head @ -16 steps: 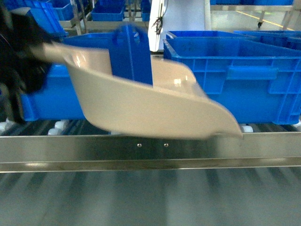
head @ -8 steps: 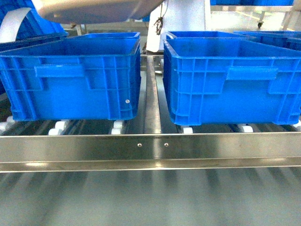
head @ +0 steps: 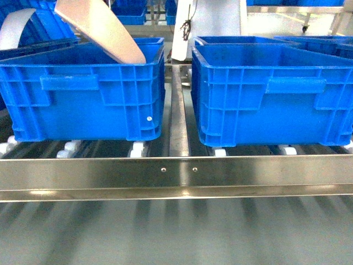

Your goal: Place part in tray to right shelf

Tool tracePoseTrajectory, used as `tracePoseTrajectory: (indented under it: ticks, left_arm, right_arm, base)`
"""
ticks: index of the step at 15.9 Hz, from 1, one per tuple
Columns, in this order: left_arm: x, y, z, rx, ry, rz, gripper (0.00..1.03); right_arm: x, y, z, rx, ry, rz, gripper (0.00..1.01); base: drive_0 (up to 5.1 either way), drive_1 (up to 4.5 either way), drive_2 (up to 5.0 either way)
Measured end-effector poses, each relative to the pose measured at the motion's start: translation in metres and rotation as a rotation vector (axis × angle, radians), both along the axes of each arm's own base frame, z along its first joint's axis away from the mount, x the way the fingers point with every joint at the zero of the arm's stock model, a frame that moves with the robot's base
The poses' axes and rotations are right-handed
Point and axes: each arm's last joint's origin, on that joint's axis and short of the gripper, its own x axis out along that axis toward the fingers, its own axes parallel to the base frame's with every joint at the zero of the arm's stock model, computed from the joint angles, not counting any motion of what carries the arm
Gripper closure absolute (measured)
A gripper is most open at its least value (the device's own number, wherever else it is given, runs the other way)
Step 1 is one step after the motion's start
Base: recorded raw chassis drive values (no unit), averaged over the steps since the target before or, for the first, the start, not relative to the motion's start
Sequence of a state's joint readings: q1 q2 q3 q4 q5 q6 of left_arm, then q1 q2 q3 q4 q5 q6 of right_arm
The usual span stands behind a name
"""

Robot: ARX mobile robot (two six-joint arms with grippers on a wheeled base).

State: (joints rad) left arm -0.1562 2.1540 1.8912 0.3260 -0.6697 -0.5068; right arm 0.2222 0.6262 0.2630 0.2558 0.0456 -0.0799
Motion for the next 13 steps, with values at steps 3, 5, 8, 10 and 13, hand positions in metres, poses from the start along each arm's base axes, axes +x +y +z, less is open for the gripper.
tracePoseTrajectory:
  ticks: [3,5,8,10,13]
  left_arm:
    - [-0.005,0.003,0.006,0.065,0.02,0.014,0.9]
    - [-0.013,0.013,0.005,0.017,0.049,-0.016,0.9]
    - [-0.039,0.025,0.008,-0.144,0.024,-0.133,0.9]
    - [-0.074,0.032,0.013,-0.31,-0.064,-0.225,0.9]
    - [-0.134,0.032,0.008,-0.517,-0.161,-0.408,0.9]
  right_arm:
    - [0.0,0.0,0.0,0.0,0.0,0.0,0.03]
    - [0.0,0.0,0.0,0.0,0.0,0.0,0.03]
    - [0.0,0.0,0.0,0.0,0.0,0.0,0.03]
    - [0.0,0.0,0.0,0.0,0.0,0.0,0.03]
    - [0.0,0.0,0.0,0.0,0.0,0.0,0.03]
  base:
    - [0.0,0.0,0.0]
    - [0.0,0.0,0.0]
    - [0.0,0.0,0.0]
    - [0.0,0.0,0.0]
    - [0.0,0.0,0.0]
